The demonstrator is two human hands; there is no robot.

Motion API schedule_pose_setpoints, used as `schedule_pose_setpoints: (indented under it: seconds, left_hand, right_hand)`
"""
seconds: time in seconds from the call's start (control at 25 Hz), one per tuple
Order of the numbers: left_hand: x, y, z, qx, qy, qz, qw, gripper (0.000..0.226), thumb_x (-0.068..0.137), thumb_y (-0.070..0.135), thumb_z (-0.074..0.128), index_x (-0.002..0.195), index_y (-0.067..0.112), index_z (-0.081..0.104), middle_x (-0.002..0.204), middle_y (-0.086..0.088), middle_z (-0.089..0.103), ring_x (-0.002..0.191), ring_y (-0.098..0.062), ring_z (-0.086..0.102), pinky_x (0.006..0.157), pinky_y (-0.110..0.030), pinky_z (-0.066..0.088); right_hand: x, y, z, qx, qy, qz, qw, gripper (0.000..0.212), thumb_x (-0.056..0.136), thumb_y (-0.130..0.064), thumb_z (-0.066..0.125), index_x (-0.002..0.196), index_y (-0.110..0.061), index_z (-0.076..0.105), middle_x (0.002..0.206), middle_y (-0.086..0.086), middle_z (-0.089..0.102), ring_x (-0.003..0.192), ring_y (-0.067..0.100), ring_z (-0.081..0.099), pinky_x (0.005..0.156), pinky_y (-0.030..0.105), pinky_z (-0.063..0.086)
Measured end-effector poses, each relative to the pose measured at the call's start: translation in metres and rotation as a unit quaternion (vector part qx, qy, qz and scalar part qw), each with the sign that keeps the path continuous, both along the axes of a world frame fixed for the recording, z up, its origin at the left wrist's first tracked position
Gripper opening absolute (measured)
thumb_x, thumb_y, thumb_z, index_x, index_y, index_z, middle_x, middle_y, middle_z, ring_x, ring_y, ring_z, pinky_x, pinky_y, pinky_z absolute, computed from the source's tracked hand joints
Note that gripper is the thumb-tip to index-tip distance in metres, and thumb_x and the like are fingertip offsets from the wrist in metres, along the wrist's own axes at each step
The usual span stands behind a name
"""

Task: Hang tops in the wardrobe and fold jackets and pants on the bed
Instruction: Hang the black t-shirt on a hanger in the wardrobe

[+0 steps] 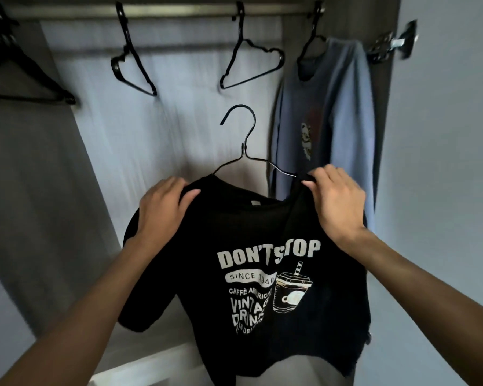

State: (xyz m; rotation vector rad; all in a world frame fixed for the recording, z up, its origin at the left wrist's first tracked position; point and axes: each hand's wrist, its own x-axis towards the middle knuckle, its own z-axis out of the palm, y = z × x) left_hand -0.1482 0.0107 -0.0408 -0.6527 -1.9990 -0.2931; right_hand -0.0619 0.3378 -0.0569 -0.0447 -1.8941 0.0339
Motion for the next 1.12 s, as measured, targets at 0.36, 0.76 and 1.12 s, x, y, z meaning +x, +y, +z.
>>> schedule_pose_setpoints:
  seconds: [0.36,0.76,1.12]
  left_hand:
    - [0.020,0.001,0.032,-0.045,-0.155,-0.053,0.985,0.056,0.096,0.066,0.020,0.081,0.028,0.059,0.081,0.004,0.061,0.083,-0.017,0.057,0.073,-0.035,0.042]
    - [0.022,0.039,0.028,-0.066,-0.105,-0.074,0.990,0.035,0.101,0.042,0.037,0.089,0.010,0.046,0.063,-0.015,0.055,0.062,-0.039,0.055,0.054,-0.038,0.037]
    - [0.029,0.037,0.032,-0.092,0.069,-0.095,0.989,0.034,0.098,0.037,0.043,0.083,0.009,0.054,0.053,-0.004,0.055,0.044,-0.032,0.055,0.045,-0.025,0.030]
  right_hand:
    - [0.050,0.035,0.017,0.037,-0.017,0.050,0.998,0.034,0.101,-0.036,0.040,0.103,-0.014,0.066,0.089,0.004,0.060,0.085,0.026,0.056,0.070,0.035,0.042]
    - [0.064,0.020,0.016,-0.042,0.007,0.136,0.990,0.030,0.101,-0.035,0.047,0.108,-0.022,0.073,0.105,-0.010,0.071,0.094,0.015,0.060,0.083,0.030,0.047]
    - [0.072,0.040,-0.006,-0.242,-0.200,0.256,0.914,0.035,0.094,-0.049,0.053,0.115,-0.026,0.069,0.112,-0.015,0.068,0.105,0.001,0.061,0.097,0.028,0.045]
